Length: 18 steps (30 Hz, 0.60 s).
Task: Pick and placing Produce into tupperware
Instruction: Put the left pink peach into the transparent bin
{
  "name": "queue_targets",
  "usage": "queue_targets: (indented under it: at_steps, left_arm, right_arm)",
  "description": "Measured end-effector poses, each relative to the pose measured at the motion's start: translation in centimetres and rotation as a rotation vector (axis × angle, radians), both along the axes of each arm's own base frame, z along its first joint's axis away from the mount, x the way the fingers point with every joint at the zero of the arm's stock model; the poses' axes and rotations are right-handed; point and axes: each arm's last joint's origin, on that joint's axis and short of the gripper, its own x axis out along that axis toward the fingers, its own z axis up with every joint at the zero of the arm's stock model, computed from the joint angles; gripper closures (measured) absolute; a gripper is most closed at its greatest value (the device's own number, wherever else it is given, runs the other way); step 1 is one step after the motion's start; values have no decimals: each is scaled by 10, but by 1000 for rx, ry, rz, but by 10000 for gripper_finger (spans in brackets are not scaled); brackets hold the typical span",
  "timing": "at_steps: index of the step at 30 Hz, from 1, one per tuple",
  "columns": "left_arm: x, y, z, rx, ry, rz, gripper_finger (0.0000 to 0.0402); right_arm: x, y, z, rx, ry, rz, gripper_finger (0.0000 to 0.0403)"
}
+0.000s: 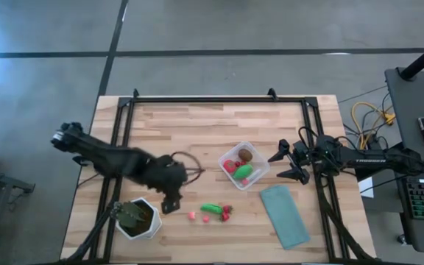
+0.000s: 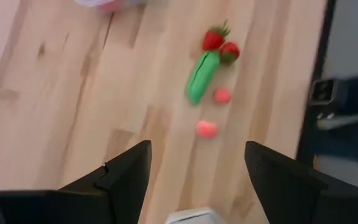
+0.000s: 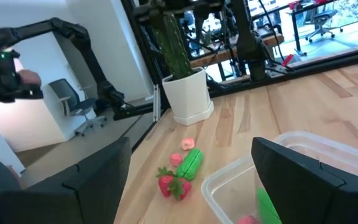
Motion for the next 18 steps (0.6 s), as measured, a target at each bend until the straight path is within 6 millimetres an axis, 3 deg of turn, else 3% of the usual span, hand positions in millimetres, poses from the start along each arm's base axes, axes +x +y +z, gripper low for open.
queue_targets:
  at_steps: [4,8,11,18]
  left_arm:
    - [-1,-18,-29,47,75,29,157]
    - [11,-30,-57,20,140,-103,157]
    - [23,-34,-79,-88,188,-227,157]
    - [43,-42,-119,-93,250,-226,157]
  right_arm:
    - [0,0,0,0,-1,0,77]
    - [0,0,0,0,0,0,77]
    - [0,0,0,0,-1,0,77]
    - [0,0,0,0,0,0,77]
